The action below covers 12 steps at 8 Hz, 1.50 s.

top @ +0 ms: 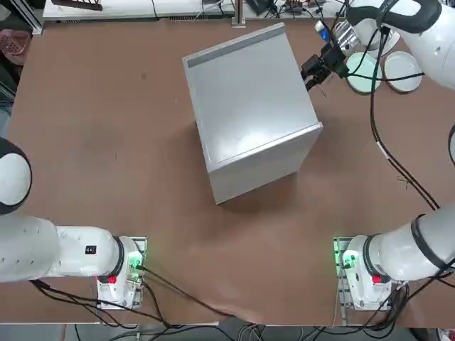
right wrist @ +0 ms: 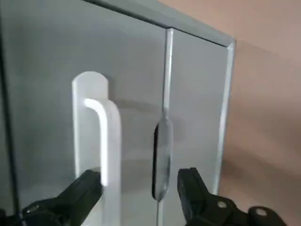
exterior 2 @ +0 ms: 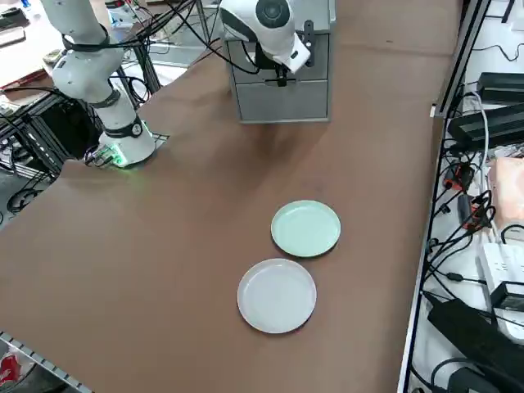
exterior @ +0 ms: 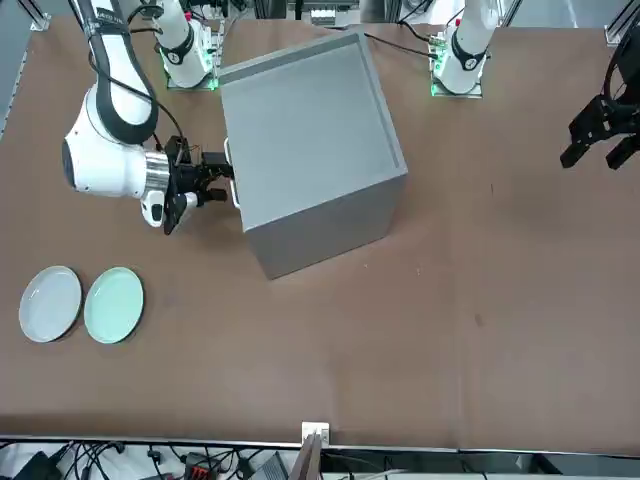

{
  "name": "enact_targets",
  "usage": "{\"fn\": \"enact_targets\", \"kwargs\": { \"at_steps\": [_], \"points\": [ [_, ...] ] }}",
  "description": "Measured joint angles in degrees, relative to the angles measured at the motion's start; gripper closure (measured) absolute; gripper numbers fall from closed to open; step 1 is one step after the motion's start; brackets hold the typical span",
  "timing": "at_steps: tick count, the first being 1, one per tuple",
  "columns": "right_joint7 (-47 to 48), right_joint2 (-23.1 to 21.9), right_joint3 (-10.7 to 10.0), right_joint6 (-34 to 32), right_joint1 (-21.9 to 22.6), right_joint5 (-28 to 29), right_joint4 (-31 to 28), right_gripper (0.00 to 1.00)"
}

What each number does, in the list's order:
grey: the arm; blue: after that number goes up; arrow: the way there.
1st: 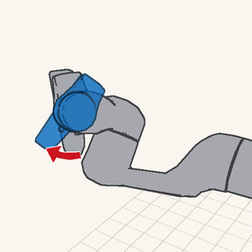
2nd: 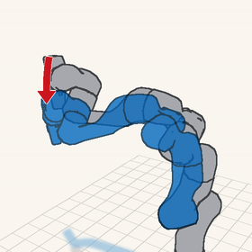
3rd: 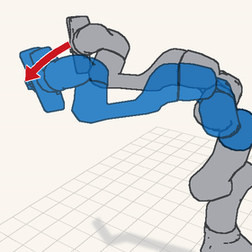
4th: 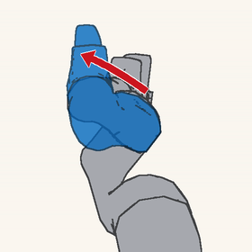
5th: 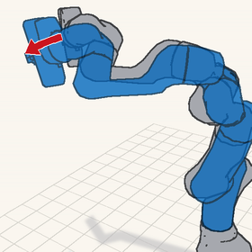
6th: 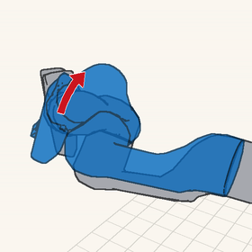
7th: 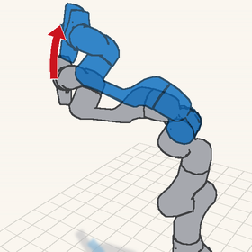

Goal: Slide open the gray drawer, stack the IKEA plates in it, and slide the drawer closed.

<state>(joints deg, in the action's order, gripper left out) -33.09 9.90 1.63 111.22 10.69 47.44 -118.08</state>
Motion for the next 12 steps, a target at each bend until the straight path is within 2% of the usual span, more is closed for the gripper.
{"fn": "enact_targets", "kwargs": {
  "at_steps": [7,10,12],
  "points": [
    [-4.2,0.5,-0.3,-1.0,-1.2,-0.5,0.6,0.0],
    [-9.9,0.9,-1.0,-3.4,-7.4,-2.0,1.2,0.0],
    [-12.8,1.3,-1.1,-4.0,-10.3,-5.9,1.5,0.0]
  ]
}}
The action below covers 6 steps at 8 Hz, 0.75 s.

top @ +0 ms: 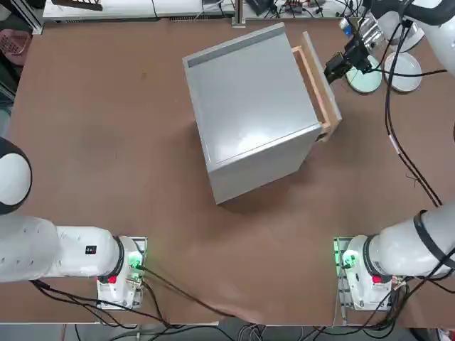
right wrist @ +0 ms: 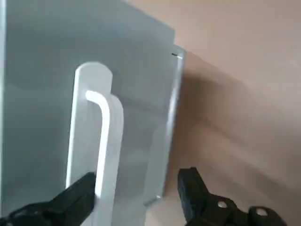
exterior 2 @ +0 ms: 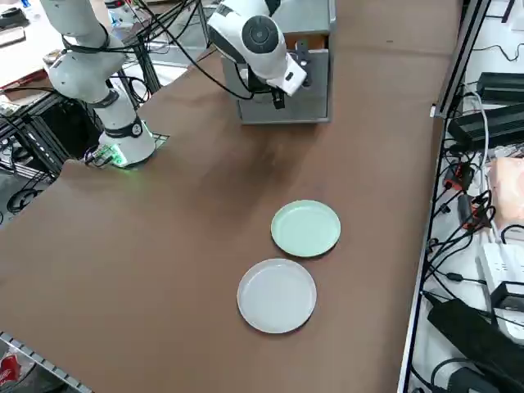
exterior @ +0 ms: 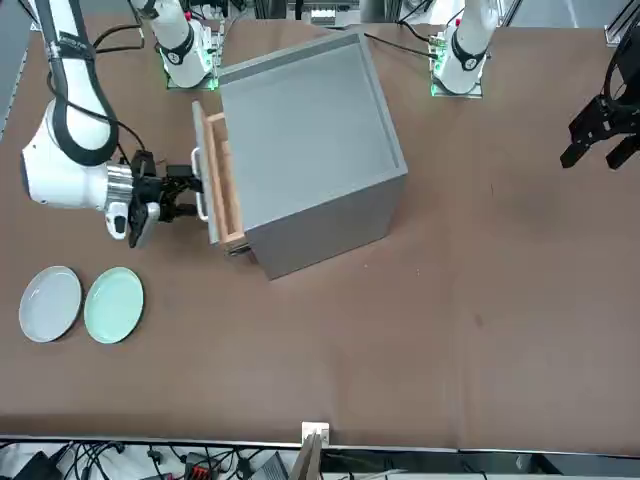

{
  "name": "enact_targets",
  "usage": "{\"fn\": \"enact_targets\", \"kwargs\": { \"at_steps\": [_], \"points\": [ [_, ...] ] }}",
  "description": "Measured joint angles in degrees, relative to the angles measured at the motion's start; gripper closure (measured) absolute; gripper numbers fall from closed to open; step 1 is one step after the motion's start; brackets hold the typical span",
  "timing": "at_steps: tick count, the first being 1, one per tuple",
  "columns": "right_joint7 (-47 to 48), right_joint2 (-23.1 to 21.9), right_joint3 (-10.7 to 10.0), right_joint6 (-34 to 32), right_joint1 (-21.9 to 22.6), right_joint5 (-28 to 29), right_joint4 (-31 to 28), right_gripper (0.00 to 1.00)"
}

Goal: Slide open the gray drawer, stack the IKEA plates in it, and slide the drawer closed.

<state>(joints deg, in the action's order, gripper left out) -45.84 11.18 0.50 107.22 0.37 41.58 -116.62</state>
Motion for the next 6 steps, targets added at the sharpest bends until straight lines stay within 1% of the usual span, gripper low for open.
{"fn": "enact_targets", "kwargs": {
  "at_steps": [2,6],
  "points": [
    [-2.7,0.6,0.0,-1.2,-2.8,-2.9,0.6,0.0],
    [-4.6,1.2,0.0,-2.1,-6.7,-7.0,3.0,0.0]
  ]
}}
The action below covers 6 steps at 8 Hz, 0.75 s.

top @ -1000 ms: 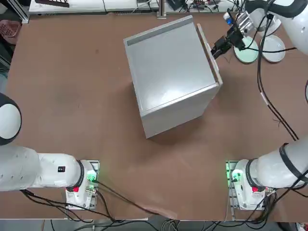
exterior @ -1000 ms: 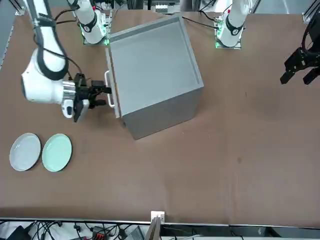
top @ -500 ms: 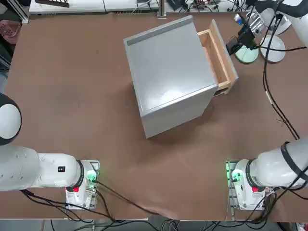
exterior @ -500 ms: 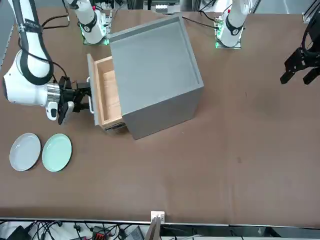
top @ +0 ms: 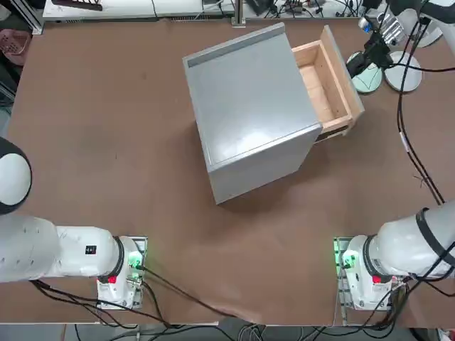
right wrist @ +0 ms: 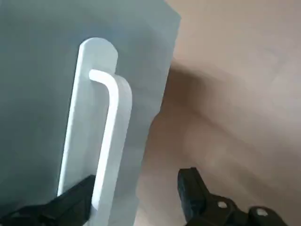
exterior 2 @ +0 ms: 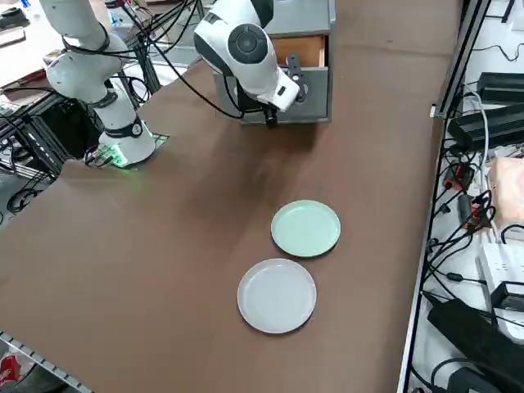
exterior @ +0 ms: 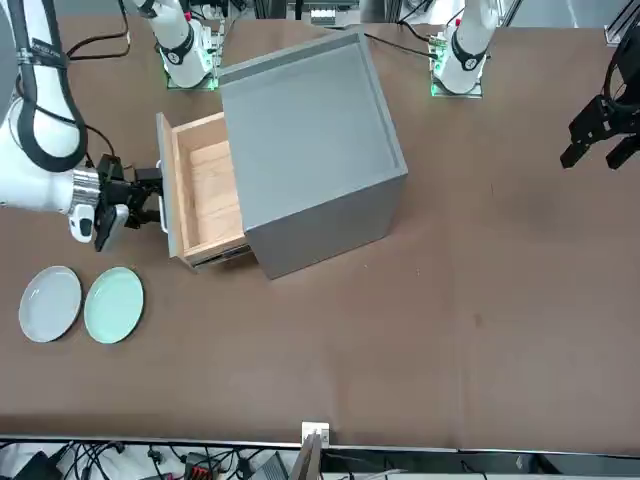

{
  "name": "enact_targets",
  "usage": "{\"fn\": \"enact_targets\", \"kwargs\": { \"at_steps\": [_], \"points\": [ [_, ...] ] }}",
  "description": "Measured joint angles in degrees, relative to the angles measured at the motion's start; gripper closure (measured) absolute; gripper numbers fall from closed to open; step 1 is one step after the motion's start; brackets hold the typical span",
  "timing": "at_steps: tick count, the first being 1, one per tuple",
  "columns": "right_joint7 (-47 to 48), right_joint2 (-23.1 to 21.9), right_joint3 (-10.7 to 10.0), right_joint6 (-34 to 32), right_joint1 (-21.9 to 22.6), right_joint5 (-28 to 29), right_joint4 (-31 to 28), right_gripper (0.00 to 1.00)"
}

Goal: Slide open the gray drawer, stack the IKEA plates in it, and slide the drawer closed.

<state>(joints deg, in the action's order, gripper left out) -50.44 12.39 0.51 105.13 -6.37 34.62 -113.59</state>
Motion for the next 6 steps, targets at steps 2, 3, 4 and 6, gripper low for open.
{"fn": "enact_targets", "kwargs": {
  "at_steps": [2,3,4,6],
  "points": [
    [-0.4,0.9,0.0,-0.9,-1.4,-2.3,2.0,0.0],
    [-0.5,1.4,0.0,-1.4,-2.0,-2.9,3.0,0.0],
    [-0.5,1.9,0.0,-2.2,-2.4,-3.2,4.4,0.0],
    [1.1,2.2,0.0,-5.8,-4.7,-5.5,10.1,0.0]
  ]
}}
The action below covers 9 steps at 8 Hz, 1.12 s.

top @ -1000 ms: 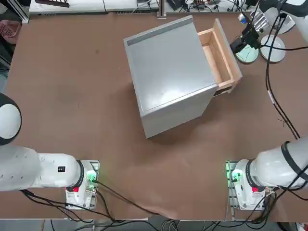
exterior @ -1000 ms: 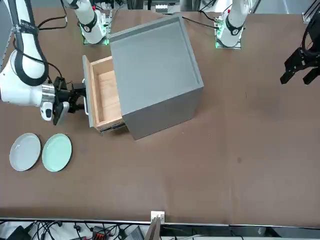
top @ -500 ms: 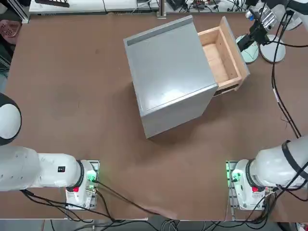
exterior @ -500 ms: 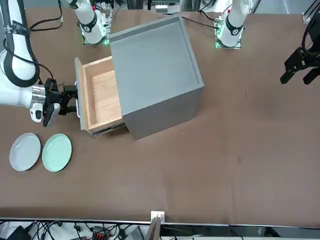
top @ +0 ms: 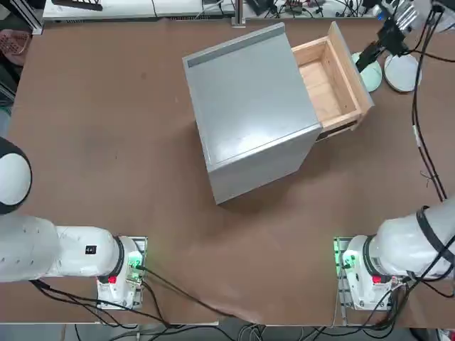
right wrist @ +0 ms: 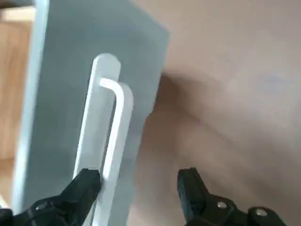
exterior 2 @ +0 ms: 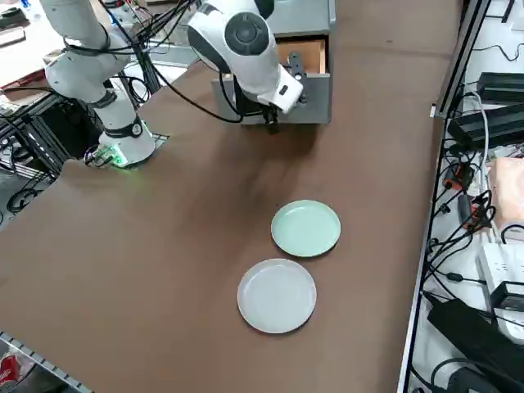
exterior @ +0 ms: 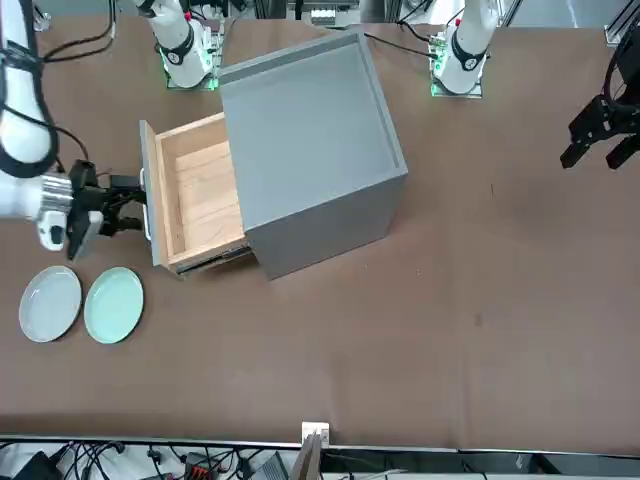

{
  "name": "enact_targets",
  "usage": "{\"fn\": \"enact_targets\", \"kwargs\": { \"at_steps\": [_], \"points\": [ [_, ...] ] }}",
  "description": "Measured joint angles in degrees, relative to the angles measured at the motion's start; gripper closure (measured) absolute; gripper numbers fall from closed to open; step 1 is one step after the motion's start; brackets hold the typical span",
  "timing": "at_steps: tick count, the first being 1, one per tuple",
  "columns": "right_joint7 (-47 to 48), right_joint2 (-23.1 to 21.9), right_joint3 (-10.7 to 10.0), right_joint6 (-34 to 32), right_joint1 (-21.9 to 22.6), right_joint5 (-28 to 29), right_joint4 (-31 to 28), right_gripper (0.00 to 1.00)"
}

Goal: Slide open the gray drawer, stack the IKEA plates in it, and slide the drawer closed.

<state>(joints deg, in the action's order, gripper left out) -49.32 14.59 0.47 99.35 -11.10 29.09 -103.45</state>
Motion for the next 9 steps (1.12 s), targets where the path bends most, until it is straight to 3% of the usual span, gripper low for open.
{"fn": "enact_targets", "kwargs": {
  "at_steps": [2,4,6,9],
  "points": [
    [9.8,0.6,-0.6,-1.0,-4.3,-5.7,7.3,0.01],
    [27.8,1.8,-0.5,1.3,-5.6,-13.5,9.2,0.03],
    [41.4,4.6,-0.2,8.3,-5.4,-16.0,8.6,0.06],
    [48.1,9.7,-0.8,23.6,-6.8,-16.4,2.1,0.11]
  ]
}}
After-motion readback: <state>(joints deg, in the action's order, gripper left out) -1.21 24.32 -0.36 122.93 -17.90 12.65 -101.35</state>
